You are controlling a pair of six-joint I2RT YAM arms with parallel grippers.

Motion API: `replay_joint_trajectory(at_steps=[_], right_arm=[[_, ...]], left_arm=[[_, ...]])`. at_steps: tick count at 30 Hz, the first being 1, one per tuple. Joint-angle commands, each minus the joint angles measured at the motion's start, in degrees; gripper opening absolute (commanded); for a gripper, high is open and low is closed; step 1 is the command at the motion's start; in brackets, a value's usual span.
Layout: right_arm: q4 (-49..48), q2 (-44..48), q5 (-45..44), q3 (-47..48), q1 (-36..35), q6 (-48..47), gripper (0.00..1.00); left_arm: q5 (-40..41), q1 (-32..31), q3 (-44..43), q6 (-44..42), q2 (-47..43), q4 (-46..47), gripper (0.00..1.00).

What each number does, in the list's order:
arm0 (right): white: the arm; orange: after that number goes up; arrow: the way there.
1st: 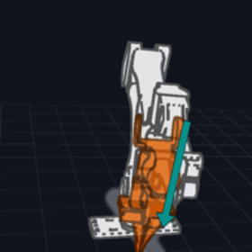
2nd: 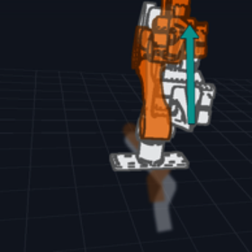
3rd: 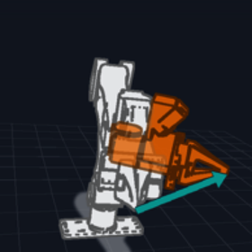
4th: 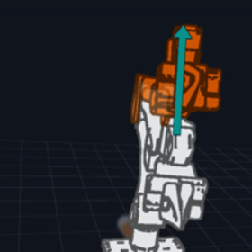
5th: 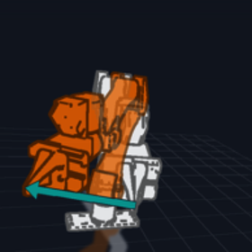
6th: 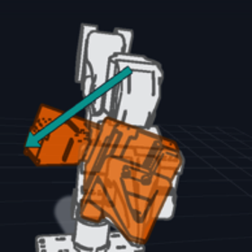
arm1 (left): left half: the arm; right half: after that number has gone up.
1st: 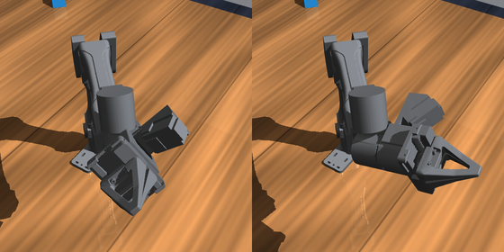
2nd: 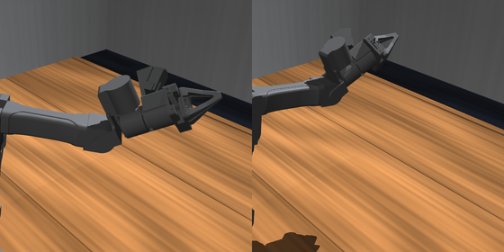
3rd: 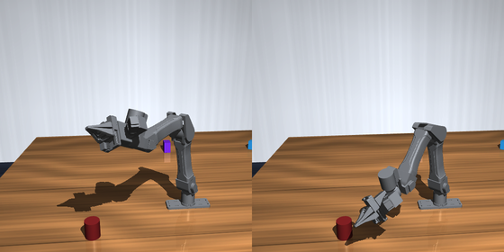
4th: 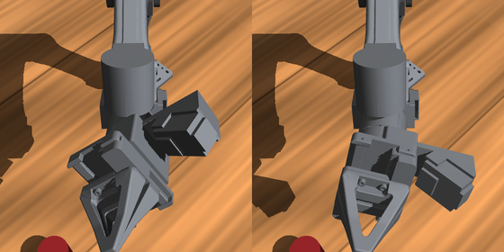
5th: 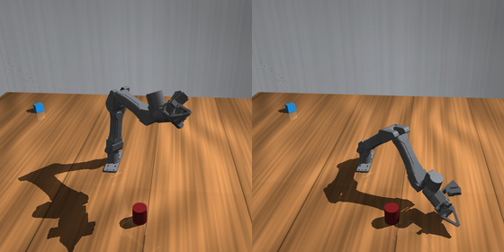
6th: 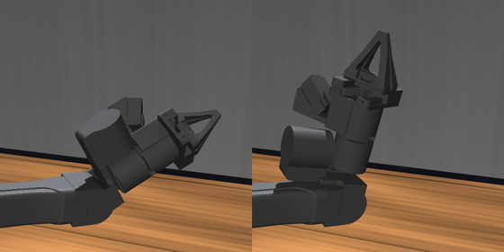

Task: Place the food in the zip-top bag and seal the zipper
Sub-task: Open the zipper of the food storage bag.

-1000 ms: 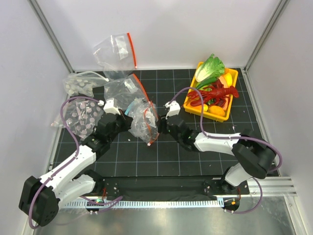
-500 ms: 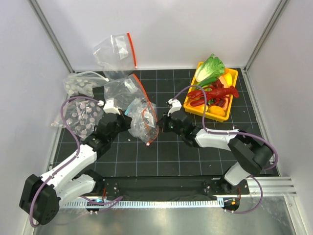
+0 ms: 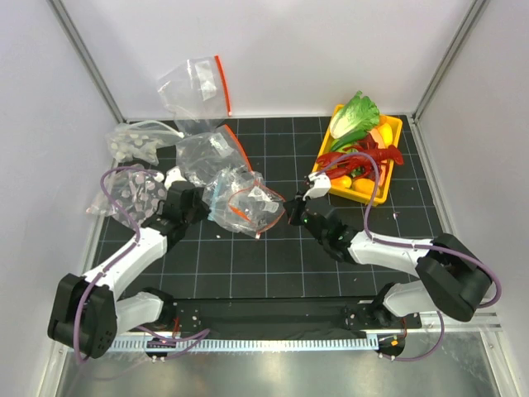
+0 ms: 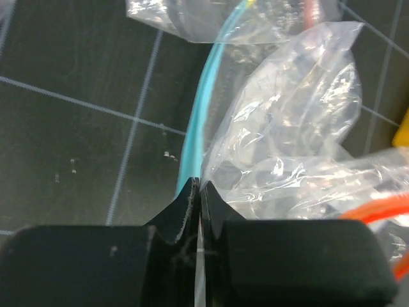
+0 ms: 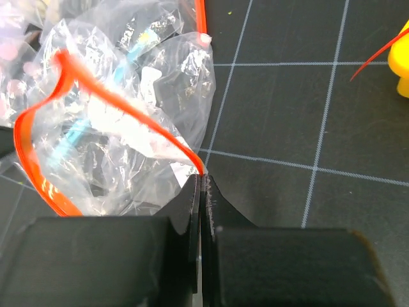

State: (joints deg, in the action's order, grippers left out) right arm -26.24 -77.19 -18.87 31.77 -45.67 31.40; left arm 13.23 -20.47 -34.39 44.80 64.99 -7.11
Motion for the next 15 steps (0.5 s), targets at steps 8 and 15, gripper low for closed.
replay_joint_trajectory(at_steps=[8,15], right_arm=[[-2.50,-5.16,-7.14,6.02,-6.89,-5.47,0.01],[-4.08,-5.69,-9.25,6.20,-9.09,-6.17,0.01]], left_arm=[[7.58,-9.05,-2.17,-6.73,-16.36,-0.62,0.58],[15.76,-16.35,-3.05,-10.86,-20.53,-1.50,0.74]])
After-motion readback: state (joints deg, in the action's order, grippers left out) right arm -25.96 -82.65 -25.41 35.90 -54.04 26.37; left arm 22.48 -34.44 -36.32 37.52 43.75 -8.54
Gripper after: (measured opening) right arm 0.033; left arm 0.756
